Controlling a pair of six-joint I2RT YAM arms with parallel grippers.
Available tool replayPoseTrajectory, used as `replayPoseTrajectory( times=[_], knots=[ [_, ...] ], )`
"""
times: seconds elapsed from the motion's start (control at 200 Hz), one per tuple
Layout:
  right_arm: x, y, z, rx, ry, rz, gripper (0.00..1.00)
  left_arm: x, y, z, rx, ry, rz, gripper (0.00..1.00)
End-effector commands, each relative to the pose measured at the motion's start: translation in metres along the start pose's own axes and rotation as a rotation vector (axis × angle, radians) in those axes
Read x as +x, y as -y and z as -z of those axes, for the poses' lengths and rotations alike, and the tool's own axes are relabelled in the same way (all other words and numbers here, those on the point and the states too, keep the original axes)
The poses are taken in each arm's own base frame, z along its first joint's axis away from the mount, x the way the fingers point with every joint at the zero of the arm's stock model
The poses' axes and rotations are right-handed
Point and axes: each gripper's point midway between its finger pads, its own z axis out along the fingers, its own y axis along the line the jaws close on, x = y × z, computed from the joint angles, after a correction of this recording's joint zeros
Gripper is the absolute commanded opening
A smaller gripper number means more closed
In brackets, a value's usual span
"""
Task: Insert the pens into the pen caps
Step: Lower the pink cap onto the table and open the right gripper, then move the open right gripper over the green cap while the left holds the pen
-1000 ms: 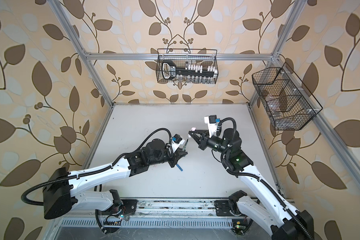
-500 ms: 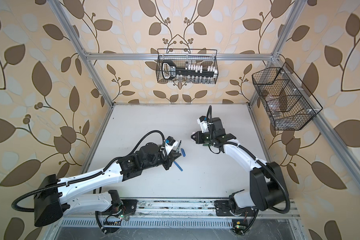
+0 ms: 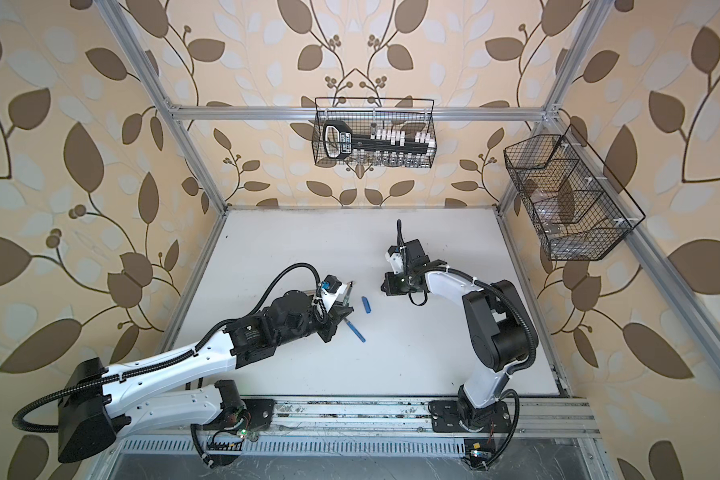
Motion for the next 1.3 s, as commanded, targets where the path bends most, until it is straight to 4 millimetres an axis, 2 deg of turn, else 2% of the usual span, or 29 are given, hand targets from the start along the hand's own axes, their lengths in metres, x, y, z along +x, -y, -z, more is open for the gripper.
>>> replayPoseTrajectory(
  times=[0.0,0.095,0.205,0.45,0.575,0.69,0.76,0.85,0.965,1.295],
  knots=[
    [0.002,0.010,-0.009,0.062,-0.035,0.038,0.09,-0.011,0.000,0.009,-0.011,0.043,0.008,0.00],
    [0.006,0.015,-0.017,0.082,-0.055,0.041,0.11,-0.012,-0.001,0.010,-0.011,0.043,0.007,0.00],
    [0.009,0.021,-0.023,0.115,-0.075,0.048,0.17,-0.012,-0.001,0.011,-0.013,0.039,0.008,0.00],
    [0.008,0.025,-0.023,0.161,-0.082,0.070,0.39,-0.014,0.000,0.009,-0.011,0.036,0.000,0.00],
    [-0.002,0.019,-0.009,0.168,-0.047,0.084,0.44,-0.015,0.001,0.008,-0.009,0.034,-0.008,0.00],
    [-0.013,0.019,0.014,0.204,-0.002,0.094,0.47,-0.018,0.003,0.007,-0.002,0.034,-0.014,0.00],
    [-0.017,0.029,0.027,0.237,0.019,0.084,0.49,-0.019,0.003,0.007,0.002,0.036,-0.017,0.00],
    [-0.017,0.047,0.033,0.259,0.011,0.048,0.52,-0.020,0.004,0.007,0.002,0.040,-0.018,0.00],
    [-0.016,0.059,0.029,0.276,-0.018,0.042,0.56,-0.019,0.004,0.006,0.007,0.038,-0.021,0.00],
    [-0.012,0.068,0.006,0.255,-0.086,0.038,0.59,-0.021,0.007,0.002,0.015,0.032,-0.039,0.00]
  ],
)
